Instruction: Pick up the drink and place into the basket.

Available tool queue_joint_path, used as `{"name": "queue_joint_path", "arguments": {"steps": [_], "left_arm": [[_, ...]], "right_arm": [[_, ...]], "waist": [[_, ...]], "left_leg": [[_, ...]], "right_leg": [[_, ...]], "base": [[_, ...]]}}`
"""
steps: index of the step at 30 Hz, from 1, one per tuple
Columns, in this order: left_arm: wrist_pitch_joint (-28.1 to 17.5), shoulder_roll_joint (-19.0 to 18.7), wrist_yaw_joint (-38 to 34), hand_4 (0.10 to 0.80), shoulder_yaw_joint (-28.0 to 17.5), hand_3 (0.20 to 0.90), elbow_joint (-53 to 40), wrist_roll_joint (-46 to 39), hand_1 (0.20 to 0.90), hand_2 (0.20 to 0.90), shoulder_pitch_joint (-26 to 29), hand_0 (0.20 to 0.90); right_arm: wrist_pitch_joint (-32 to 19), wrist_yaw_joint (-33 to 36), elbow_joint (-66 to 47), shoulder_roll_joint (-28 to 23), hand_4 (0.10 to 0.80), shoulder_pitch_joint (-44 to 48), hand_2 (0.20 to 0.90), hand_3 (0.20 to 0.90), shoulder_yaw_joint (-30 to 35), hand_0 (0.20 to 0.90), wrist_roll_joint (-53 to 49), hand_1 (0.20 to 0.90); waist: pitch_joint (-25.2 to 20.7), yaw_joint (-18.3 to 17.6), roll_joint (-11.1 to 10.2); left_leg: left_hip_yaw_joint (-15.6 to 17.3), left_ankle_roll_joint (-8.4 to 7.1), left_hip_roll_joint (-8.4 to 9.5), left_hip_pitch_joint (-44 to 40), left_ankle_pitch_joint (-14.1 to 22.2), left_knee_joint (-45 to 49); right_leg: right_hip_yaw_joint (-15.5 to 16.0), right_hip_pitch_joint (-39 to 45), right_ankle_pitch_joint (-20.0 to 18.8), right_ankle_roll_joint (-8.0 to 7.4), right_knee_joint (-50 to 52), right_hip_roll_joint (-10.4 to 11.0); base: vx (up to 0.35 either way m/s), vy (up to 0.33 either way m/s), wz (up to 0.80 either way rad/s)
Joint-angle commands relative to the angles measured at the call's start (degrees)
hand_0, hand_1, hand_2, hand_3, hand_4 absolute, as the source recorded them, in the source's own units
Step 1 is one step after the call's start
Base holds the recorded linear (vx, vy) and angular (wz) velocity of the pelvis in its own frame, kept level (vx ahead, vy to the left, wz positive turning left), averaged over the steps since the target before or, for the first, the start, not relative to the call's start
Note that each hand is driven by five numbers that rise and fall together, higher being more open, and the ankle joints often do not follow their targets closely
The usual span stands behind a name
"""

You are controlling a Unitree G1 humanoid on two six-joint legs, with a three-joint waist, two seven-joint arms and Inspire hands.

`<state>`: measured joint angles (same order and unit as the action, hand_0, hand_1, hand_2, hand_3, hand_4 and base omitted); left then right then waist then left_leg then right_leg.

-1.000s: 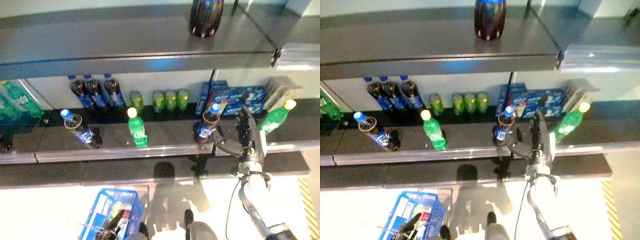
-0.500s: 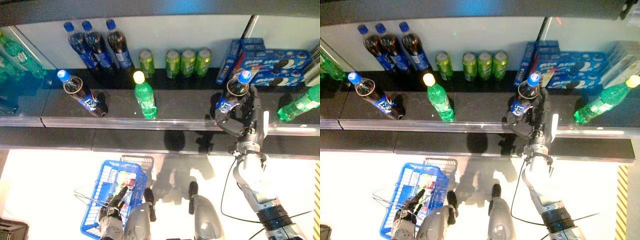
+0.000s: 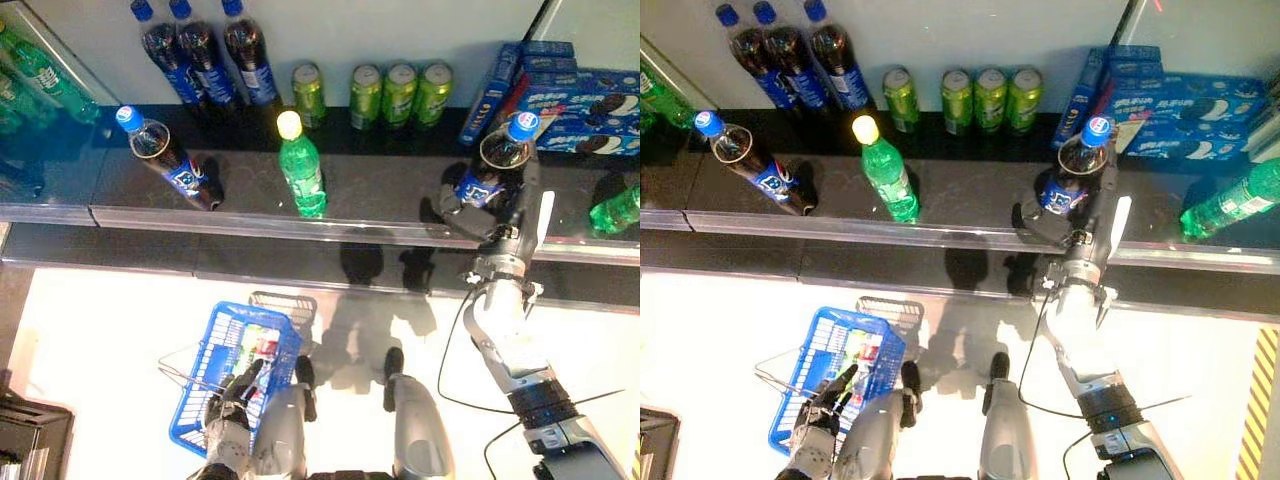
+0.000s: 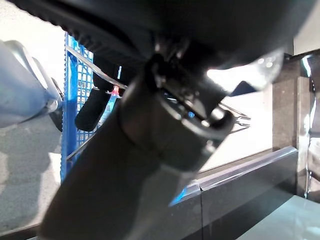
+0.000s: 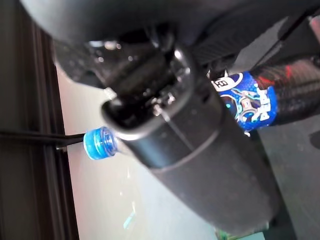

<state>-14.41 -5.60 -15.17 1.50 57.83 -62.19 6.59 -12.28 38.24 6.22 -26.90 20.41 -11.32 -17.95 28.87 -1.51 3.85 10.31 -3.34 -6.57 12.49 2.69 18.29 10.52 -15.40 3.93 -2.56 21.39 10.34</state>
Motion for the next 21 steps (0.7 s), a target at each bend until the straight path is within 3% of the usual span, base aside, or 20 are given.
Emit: {"name": "queue_joint_path", "arguments": {"steps": [1,10,11,12,13,21], "left_arm": [[-5.1,-6.0,-0.1,0.1,-0.8,0.2,-3.7,1.1,0.3,0.3,-6.3,0.3],[-4.3,-6.1,0.5,0.1,-0.4,0.2,-3.9,1.2,0.3,0.3,-7.0,0.3],[-4.1,-6.1,0.5,0.1,-0.2,0.2,-4.1,1.1,0.3,0.3,-7.0,0.3],[-4.2,-6.1,0.6,0.1,-0.1,0.2,-4.1,1.0,0.3,0.3,-6.9,0.3],[-4.2,-6.1,1.0,0.1,0.0,0.2,-4.0,0.9,0.3,0.3,-7.0,0.3],[-3.6,-6.4,1.9,0.1,-0.1,0.2,-4.1,0.6,0.3,0.3,-7.7,0.3]], "right_arm": [[-3.8,2.0,-3.7,0.1,0.8,6.1,0.9,0.9,3.5,0.9,3.8,0.9],[-3.7,2.8,0.7,-1.5,0.8,10.4,0.9,0.9,4.6,0.9,1.5,0.9],[-3.4,3.1,1.1,-1.7,0.525,11.2,0.665,0.625,4.7,0.665,1.6,0.665],[-3.2,3.3,1.2,-1.8,0.372,11.6,0.533,0.472,4.7,0.533,1.9,0.533],[-2.9,3.8,1.6,-1.9,0.1,12.4,0.3,0.2,4.7,0.3,2.2,0.3],[-2.7,4.9,3.4,-3.1,0.1,12.8,0.3,0.2,5.5,0.3,2.1,0.3]], "waist": [[-2.3,1.6,-1.8],[-1.2,2.8,-0.7],[-1.1,3.0,-0.4],[-1.0,3.1,-0.3],[-0.9,3.2,-0.1],[-0.4,3.6,0.3]], "left_leg": [[-2.7,-0.65,-0.23,3.0,0.2,8.6],[-3.9,-0.91,0.11,4.0,-1.7,9.7],[-4.1,-0.9,0.27,4.2,-1.8,9.8],[-4.1,-0.91,0.32,4.3,-2.0,9.8],[-4.1,-0.92,0.4,4.4,-2.2,9.9],[-4.4,-0.99,0.2,4.8,-2.8,11.2]], "right_leg": [[1.4,1.9,-1.8,-0.8,-2.1,2.6],[1.9,2.2,-1.4,-0.22,-1.5,2.6],[1.8,2.0,-1.4,-0.21,-1.3,2.7],[1.8,1.9,-1.4,-0.19,-1.3,2.7],[1.9,1.9,-1.4,-0.12,-1.3,2.8],[2.1,2.5,-0.7,0.31,-0.5,2.6]], "base": [[0.029,0.005,0.17],[0.027,0.012,0.03],[0.018,0.034,0.04],[0.008,0.031,0.04],[0.004,0.023,0.04],[0.012,0.008,0.04]]}}
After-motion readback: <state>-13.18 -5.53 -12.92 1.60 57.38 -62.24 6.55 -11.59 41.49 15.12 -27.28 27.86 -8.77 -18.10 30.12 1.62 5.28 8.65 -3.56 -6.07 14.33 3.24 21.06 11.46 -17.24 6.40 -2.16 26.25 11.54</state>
